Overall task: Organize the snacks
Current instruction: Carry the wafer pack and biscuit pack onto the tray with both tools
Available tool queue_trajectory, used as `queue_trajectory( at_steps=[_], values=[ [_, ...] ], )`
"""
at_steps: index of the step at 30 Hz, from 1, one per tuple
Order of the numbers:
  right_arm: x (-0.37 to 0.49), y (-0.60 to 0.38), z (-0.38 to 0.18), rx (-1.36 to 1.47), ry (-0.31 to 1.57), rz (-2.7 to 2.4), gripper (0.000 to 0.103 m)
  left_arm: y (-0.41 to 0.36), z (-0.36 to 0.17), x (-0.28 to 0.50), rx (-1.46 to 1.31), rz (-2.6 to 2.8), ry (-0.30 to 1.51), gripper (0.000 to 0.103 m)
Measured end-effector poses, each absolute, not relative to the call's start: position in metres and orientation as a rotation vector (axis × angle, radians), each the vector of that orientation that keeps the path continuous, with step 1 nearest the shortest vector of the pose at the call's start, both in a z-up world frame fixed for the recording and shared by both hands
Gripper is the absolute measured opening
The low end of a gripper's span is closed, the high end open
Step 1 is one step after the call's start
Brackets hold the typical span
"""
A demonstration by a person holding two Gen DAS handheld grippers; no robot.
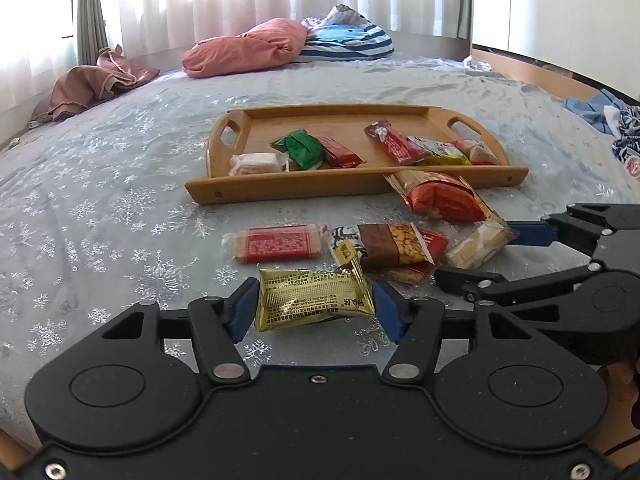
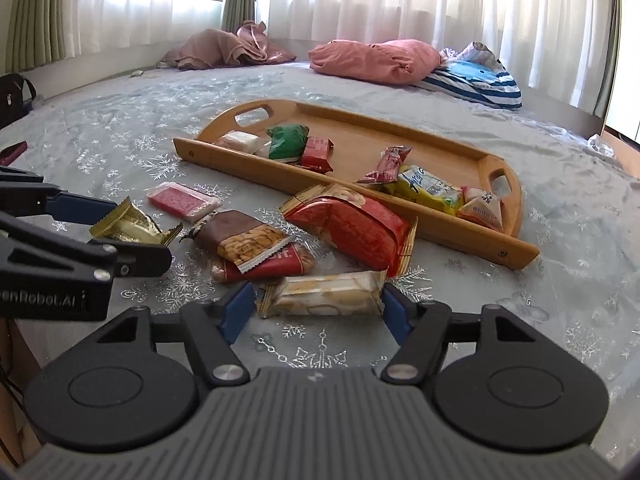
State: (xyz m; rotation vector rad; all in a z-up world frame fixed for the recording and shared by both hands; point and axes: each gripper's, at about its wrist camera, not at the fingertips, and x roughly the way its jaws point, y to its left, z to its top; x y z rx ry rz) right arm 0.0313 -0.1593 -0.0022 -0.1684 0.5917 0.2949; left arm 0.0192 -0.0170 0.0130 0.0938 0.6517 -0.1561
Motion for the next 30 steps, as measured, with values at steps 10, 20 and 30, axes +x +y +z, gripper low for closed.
queue_trajectory(
  at_steps=[10,20,30],
  values=[
    [0.027,-0.172,0.005,-0.134,0.563,0.263,0.049,-0.010,0.017,0.020,0.066,-0.140,0.650,0.059],
    [0.023,-0.179,0.015,-0.101,0.531,0.238,0.028,-0.003,0.022,0.021,0.049,-0.124,0.644,0.059],
    [0.022,-0.189,0.021,-0.044,0.510,0.201,0.021,0.000,0.025,0.022,0.033,-0.117,0.642,0.058]
  ],
)
